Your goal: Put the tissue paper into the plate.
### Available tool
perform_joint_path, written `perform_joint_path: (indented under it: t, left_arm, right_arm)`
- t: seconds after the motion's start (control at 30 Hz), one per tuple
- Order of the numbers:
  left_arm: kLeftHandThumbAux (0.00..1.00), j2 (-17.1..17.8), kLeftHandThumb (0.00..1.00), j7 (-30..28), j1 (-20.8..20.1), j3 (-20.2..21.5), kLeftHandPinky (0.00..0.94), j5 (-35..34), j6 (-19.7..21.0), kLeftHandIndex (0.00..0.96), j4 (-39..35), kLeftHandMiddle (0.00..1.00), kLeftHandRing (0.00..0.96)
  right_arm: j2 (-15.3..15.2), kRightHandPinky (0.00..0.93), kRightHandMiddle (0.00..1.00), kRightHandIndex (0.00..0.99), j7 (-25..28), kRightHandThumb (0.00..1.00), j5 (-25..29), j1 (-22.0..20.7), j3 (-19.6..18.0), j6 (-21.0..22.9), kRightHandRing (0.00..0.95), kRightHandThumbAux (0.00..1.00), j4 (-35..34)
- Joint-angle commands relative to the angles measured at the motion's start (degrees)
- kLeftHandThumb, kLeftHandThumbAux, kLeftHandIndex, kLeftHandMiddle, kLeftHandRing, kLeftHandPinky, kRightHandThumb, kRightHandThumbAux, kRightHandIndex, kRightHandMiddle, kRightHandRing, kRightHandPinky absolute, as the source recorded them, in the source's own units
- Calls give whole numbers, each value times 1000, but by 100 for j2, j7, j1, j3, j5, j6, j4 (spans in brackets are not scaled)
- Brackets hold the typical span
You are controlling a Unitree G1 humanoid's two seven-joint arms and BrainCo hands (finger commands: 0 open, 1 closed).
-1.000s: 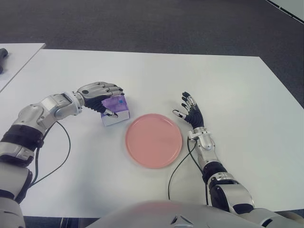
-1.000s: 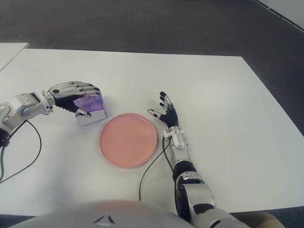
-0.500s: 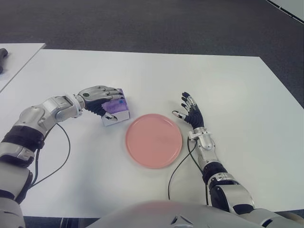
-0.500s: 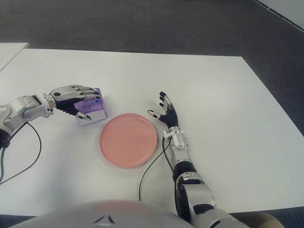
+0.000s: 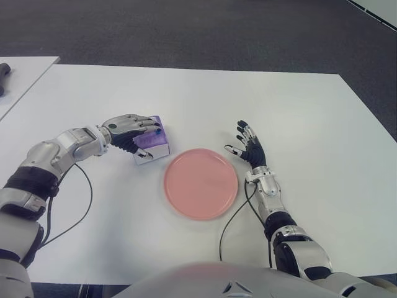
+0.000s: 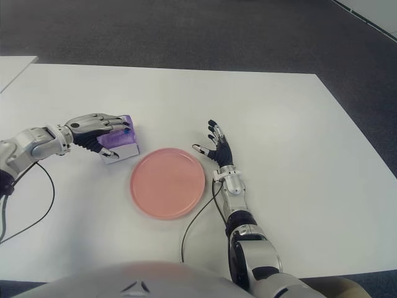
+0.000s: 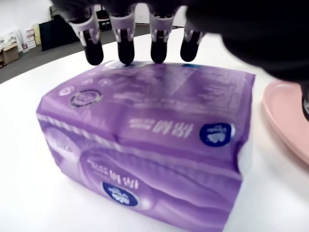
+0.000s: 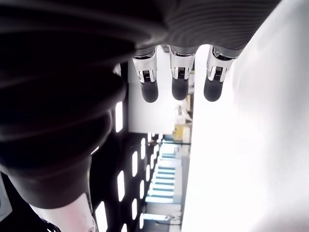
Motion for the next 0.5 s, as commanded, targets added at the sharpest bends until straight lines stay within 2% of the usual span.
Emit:
perform_joint_path:
  t: [0.03,0.1,0.23,0.5]
  left_arm:
    - [247,-60,43,259,95,-79,0,198,120,0,148,0,0]
    - [249,-70,43,392,96,-96,0,278,181,0,173,0,0]
    - [255,-111,44,754,105,-158,0,470,292,0,327,0,0]
    - [267,-203,55,1409,97,-377,0,784,533,0,636,0,0]
  right_arm:
    - [67,20,0,0,-46,1,-42,500,31,356,0,838,226]
    - [74,23,0,0,-16,0,-10,509,19,350,0,847,210]
    - [68,15,0,0,165,0,63,486,-29,0,0,854,481]
    - [64,14,0,0,52,0,-11,512,6,269,0,864,265]
